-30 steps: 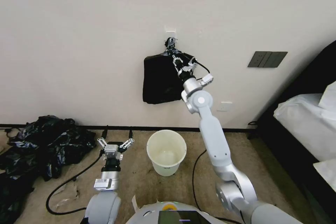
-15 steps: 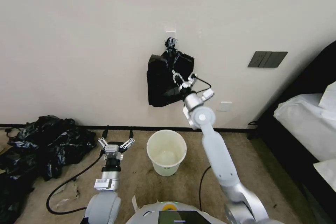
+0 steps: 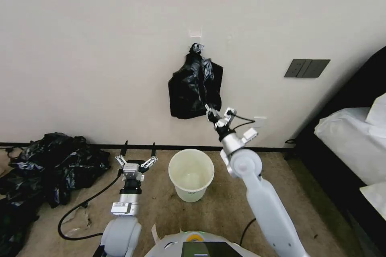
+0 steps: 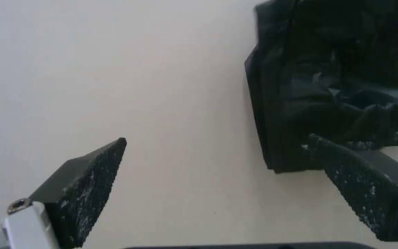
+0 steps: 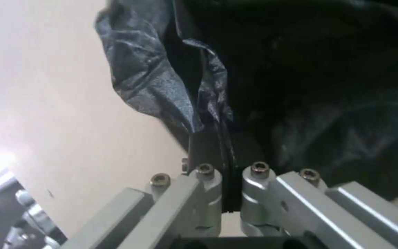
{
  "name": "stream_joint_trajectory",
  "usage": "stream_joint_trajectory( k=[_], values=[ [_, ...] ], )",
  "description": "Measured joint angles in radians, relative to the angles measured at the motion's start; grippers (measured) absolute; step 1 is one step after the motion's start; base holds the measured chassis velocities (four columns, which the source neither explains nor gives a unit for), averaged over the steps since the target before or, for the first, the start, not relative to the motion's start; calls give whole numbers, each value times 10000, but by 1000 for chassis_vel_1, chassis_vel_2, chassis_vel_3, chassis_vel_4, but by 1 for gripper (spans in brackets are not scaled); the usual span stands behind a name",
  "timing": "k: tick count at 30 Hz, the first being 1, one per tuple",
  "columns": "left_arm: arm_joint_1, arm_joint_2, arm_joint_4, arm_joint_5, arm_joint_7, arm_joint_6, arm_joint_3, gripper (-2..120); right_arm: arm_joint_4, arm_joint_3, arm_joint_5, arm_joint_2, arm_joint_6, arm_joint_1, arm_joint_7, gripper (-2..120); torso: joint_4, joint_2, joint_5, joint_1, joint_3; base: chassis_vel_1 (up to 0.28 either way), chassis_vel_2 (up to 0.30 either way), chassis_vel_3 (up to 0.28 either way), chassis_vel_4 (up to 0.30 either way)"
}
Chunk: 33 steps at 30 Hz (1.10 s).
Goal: Place a trash bag onto the trash bin.
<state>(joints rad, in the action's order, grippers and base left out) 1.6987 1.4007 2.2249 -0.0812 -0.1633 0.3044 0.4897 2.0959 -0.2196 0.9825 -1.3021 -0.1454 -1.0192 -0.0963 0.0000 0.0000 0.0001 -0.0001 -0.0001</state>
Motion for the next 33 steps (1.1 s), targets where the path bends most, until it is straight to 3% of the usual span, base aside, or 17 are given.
stream_joint_trajectory(
  k=[8, 22, 33],
  values=[
    [-121, -67, -117, 12, 3, -9, -37, 100, 502, 12, -871, 176, 200, -926, 41, 0, 1, 0, -2, 0, 0, 0, 0, 0, 0],
    [-374, -272, -100, 15, 41, -81, -292, 100, 1050, 117, -3675, 784, 985, -2824, 273, 0, -1, 0, 0, 0, 0, 0, 0, 0, 0],
    [-358, -419, 162, 7, 57, -179, -493, 100, 1114, 300, -5505, 727, 1606, -4125, 291, 0, 0, 0, -1, 0, 0, 0, 0, 0, 0]
  ],
)
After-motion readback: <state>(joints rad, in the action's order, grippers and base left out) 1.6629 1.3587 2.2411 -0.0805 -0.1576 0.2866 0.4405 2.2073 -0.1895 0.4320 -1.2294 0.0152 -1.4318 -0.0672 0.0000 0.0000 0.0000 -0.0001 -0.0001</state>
